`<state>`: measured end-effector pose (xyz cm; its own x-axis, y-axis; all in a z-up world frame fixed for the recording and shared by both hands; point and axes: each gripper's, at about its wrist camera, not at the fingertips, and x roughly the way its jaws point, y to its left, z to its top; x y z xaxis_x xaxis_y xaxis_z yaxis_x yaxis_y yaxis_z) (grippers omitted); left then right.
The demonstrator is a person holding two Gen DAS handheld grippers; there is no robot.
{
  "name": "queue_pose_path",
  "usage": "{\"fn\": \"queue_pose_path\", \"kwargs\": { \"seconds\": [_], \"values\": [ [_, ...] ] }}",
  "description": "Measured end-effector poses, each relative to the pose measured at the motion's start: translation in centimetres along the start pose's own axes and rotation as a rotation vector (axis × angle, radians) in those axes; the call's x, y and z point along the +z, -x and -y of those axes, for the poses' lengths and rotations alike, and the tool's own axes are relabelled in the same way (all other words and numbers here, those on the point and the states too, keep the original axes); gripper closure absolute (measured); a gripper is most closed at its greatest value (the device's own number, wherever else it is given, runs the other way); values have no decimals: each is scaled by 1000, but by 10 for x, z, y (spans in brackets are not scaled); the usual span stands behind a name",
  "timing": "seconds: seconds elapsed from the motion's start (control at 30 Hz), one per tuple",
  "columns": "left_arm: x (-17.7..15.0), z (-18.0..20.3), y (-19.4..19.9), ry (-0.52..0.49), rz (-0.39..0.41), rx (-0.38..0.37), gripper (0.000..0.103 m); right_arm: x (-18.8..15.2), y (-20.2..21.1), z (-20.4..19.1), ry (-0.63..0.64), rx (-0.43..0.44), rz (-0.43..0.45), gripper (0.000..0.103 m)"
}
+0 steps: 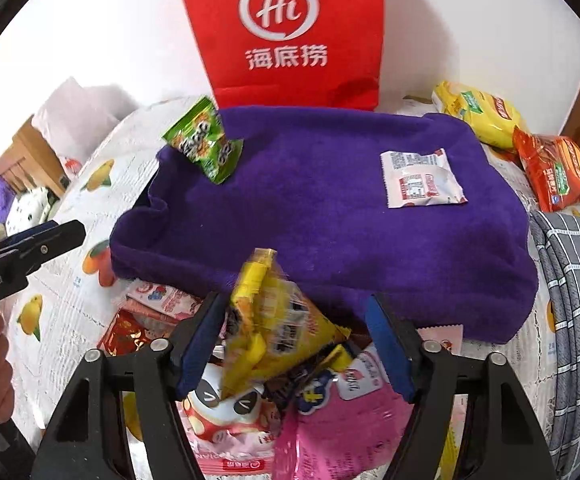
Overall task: Organize snacks
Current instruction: 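Grasp the yellow triangular bag with right tool while left tool moves to the red packet, then lift the yellow bag with right tool while left tool grasps the red packet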
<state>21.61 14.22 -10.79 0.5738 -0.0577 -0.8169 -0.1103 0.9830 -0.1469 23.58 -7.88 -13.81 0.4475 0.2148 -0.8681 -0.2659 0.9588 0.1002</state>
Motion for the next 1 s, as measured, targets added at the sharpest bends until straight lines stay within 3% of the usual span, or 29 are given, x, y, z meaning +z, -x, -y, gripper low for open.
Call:
{"fn": "queue_pose_path", "kwargs": {
  "seconds": [0.07, 0.17, 0.57, 1.0],
  "values": [
    [-5, -4, 1, 1, -3, -1, 33, -1, -4, -5, 14, 6, -22, 57],
    [-12, -7, 2, 2, -10, 2, 33, -3, -1, -9, 13, 5, -17, 63],
    [-44, -5, 12, -4, -35, -2, 33, -16, 70, -7, 12, -2, 138, 64],
    [-75, 41, -15, -74, -117, -24, 27, -71, 116, 65, -107, -72, 190, 64]
  ]
}}
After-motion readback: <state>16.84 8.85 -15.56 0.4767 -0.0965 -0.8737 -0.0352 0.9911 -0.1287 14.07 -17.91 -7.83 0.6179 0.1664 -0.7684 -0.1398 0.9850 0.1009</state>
